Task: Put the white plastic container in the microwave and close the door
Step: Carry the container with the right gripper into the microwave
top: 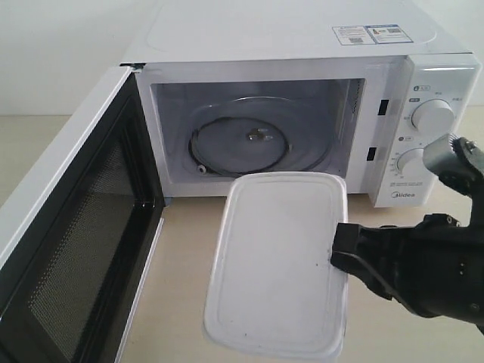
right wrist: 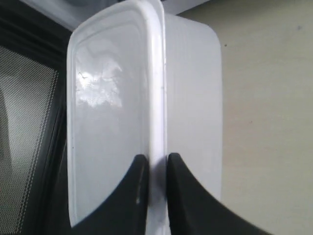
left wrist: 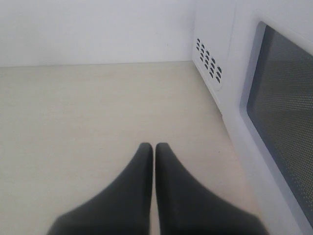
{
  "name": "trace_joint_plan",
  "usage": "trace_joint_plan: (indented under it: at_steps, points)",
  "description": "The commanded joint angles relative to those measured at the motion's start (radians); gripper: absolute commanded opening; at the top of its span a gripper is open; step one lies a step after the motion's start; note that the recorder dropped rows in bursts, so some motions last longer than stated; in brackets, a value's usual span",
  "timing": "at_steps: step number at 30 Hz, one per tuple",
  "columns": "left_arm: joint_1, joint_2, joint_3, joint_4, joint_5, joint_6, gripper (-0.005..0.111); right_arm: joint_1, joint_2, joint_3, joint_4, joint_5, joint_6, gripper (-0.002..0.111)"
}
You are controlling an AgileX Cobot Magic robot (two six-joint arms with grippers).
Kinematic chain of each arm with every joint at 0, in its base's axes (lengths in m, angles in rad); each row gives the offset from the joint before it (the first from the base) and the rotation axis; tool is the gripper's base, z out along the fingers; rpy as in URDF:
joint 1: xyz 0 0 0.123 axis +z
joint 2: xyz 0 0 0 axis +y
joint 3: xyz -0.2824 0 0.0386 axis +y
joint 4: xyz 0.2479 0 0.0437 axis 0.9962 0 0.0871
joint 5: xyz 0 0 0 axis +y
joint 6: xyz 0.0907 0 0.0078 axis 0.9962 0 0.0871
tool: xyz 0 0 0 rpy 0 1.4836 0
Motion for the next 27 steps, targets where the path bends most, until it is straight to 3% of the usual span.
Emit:
trace_joint_plan:
  at_steps: [1,4,11,15,22,27]
  points:
    - [0.002,-0.002,0.004,0.001,-0.003,0.004,0.004,0.13,-0.003,-0.006,-0.48,-0.207,0.561,0.0]
    - [0.002,-0.002,0.004,0.001,-0.003,0.004,0.004,0.185,0.02,0.0,-0.75,-0.338,0.896,0.0]
    - [0.002,-0.002,0.004,0.001,-0.003,0.004,0.004,0.194,0.149,0.05,-0.916,-0.517,1.206,0.0]
    - [0.002,-0.002,0.004,0.001,-0.003,0.004,0.004,0.194,0.279,0.086,-1.034,-0.714,1.462,0.0]
    - [0.002,-0.002,0.004,0.001,-0.003,0.004,0.004,0.191,0.435,0.082,-0.935,-0.866,1.462,0.0]
    - [0.002,-0.002,0.004,0.001,-0.003,0.004,0.004,0.191,0.52,-0.012,-0.911,-0.845,1.455,0.0]
